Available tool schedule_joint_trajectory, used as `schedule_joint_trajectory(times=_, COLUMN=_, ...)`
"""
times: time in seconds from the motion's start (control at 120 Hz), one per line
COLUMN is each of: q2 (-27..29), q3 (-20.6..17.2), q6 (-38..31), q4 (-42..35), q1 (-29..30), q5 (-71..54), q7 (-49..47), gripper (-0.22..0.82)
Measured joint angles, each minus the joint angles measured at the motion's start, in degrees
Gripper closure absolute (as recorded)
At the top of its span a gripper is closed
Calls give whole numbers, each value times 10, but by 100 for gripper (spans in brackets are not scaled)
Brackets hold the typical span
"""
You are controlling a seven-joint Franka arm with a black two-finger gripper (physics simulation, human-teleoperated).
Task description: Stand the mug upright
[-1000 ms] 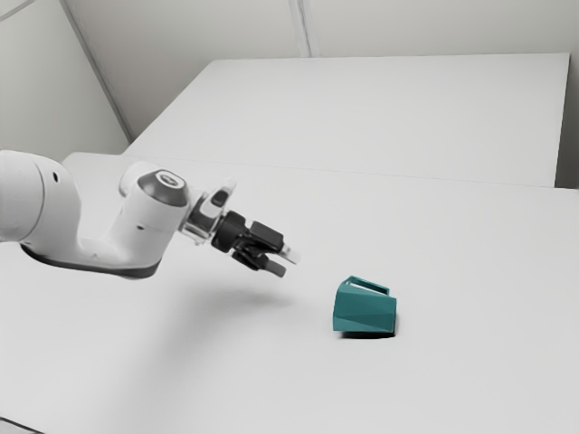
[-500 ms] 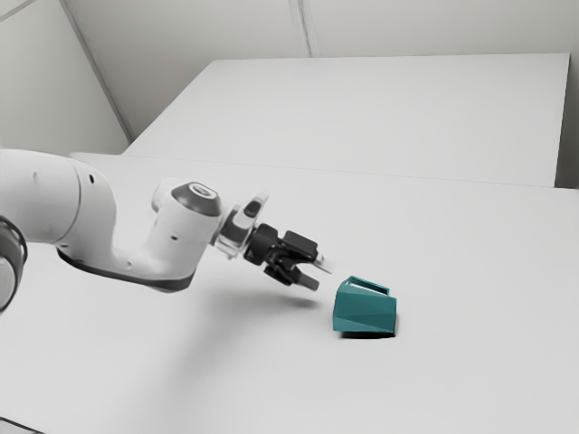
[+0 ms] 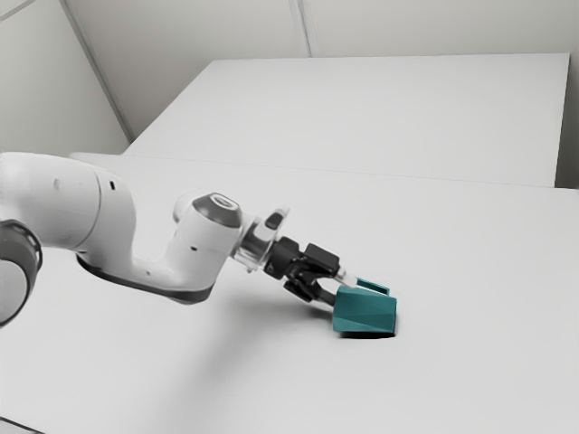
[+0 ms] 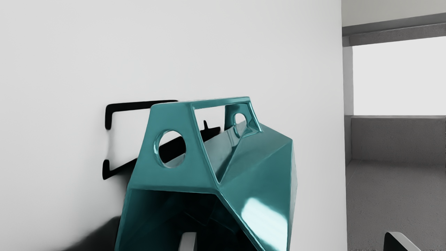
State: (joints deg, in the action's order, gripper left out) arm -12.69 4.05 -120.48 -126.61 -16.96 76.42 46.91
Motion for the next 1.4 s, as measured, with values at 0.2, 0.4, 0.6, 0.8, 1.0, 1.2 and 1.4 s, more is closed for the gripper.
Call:
schedule_joint_trajectory(times=0.2, q2=-15, q3=0, q6=0, q4=3, q1=-11, q5=14, q7=-2, gripper=2)
schedule_joint_trajectory(times=0.4, q2=-19, q3=0, q6=-1, q4=11, q1=-18, q5=19, q7=-4, gripper=8)
schedule_joint_trajectory(times=0.6, q2=-21, q3=0, q6=0, q4=10, q1=-20, q5=21, q7=-6, gripper=29)
schedule_joint_trajectory(times=0.8, q2=-21, q3=0, q6=-1, q4=10, q1=-20, q5=22, q7=-7, gripper=52)
schedule_joint_trajectory(times=1.0, q2=-15, q3=0, q6=-1, q4=9, q1=-20, q5=21, q7=-8, gripper=69)
schedule_joint_trajectory(times=1.2, q2=12, q3=-2, q6=-12, q4=10, q1=-25, q5=12, q7=-11, gripper=73)
schedule_joint_trajectory(times=1.4, q2=67, q3=-2, q6=-19, q4=11, q1=6, q5=-89, q7=-34, gripper=75)
